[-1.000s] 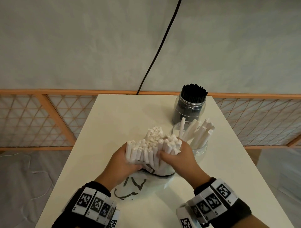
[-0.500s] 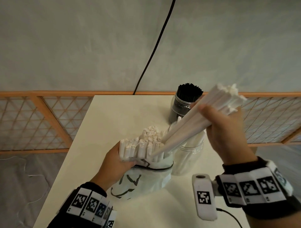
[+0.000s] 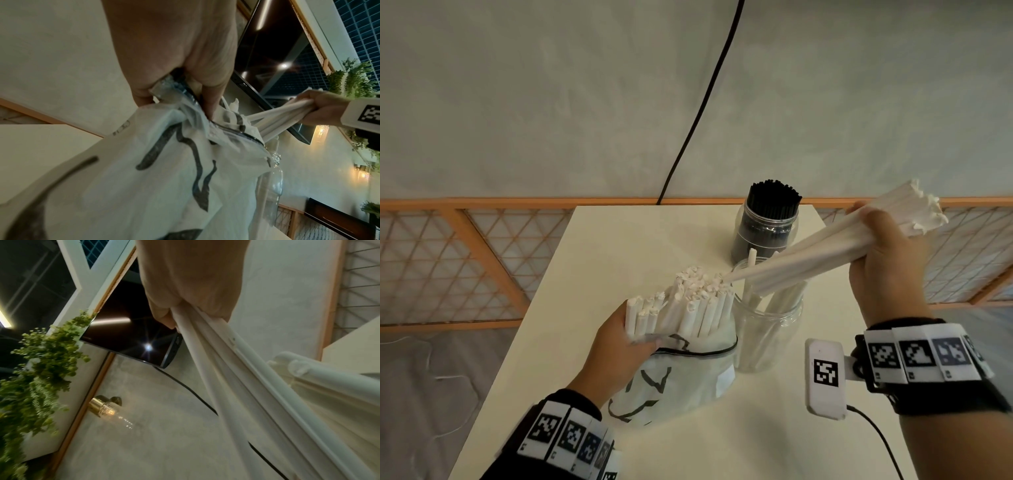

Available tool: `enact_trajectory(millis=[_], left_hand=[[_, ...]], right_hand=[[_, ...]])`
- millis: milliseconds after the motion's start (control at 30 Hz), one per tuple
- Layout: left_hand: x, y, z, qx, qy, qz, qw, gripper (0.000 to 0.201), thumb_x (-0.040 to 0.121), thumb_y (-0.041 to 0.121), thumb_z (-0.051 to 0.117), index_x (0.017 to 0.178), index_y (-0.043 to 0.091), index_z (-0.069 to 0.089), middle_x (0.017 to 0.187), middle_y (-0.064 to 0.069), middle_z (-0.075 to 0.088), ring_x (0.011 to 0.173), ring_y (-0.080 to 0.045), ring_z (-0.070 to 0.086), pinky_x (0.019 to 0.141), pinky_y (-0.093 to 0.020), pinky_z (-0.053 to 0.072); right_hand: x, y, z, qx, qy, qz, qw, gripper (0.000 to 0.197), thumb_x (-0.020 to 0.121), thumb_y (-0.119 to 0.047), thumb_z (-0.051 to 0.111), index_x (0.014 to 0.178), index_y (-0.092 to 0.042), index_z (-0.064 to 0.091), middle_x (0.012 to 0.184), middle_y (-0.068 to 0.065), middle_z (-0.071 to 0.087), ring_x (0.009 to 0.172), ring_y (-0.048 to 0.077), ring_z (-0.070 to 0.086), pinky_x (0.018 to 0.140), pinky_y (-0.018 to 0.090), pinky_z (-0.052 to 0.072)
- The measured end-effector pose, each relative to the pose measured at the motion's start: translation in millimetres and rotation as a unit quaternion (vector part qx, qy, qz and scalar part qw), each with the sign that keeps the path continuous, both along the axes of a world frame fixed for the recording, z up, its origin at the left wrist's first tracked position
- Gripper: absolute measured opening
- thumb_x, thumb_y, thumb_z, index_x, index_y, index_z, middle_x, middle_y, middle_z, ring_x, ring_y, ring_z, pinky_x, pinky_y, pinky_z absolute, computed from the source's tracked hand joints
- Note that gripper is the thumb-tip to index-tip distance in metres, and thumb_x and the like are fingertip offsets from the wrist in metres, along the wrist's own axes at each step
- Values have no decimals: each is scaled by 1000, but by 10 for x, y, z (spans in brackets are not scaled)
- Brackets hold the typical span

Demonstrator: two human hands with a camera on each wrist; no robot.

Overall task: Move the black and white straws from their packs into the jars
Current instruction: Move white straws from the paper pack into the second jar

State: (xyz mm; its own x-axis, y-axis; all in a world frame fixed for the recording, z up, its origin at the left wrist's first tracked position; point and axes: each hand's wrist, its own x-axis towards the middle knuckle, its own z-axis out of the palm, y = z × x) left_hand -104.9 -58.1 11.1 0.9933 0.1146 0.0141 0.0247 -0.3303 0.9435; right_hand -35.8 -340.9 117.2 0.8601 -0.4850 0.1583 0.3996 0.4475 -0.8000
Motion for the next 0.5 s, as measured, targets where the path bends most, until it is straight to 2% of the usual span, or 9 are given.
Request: enact_trajectory(millis=[67,100,200,300,400,500], left_hand=[[-6,5,12,-4,4,6,1000,45,73,-1,73,86,37,52,86,13,61,77,5,58,60,-4,44],[-7,11,11,-3,4,7,1000,45,74,-1,73,86,37,52,86,13,61,76,7,59,60,-5,44],[-22,20,9,2,6,18,1000,44,75,-1,72,85,37,51,86,13,61,76,5,58,61,-9,41],[-28,19,7,1,3,25,1000,45,75,-1,72,84,37,51,84,13,60,76,2,56,60,-10,40],[-30,17,6,-3,4,27,1000,45,74,-1,72,85,38,51,84,12,61,77,2,57,62,-11,40],[-29,9,3,0,5,23,1000,46,74,-1,72,85,38,51,85,13,60,78,1,56,63,-12,40]], right_hand=[[44,-67,-67,4,17,-28,999,37,73,-4,62,107,8,56,79,6,61,75,13,63,72,27,50],[64,-102,-97,6,22,-44,999,34,71,-4,63,103,4,57,78,5,61,73,14,63,71,27,49],[102,-197,-156,29,29,-78,996,40,68,-4,68,106,0,57,84,6,61,75,15,63,72,27,51],[116,-217,-187,21,34,-76,996,44,67,-6,70,108,6,58,88,9,60,78,17,63,73,28,51],[119,-177,-169,-37,20,-44,998,38,68,-11,69,101,3,58,84,7,60,76,14,63,73,26,49],[95,-84,-148,-159,22,19,987,25,71,-12,72,93,-6,61,85,7,61,79,15,64,71,25,52]])
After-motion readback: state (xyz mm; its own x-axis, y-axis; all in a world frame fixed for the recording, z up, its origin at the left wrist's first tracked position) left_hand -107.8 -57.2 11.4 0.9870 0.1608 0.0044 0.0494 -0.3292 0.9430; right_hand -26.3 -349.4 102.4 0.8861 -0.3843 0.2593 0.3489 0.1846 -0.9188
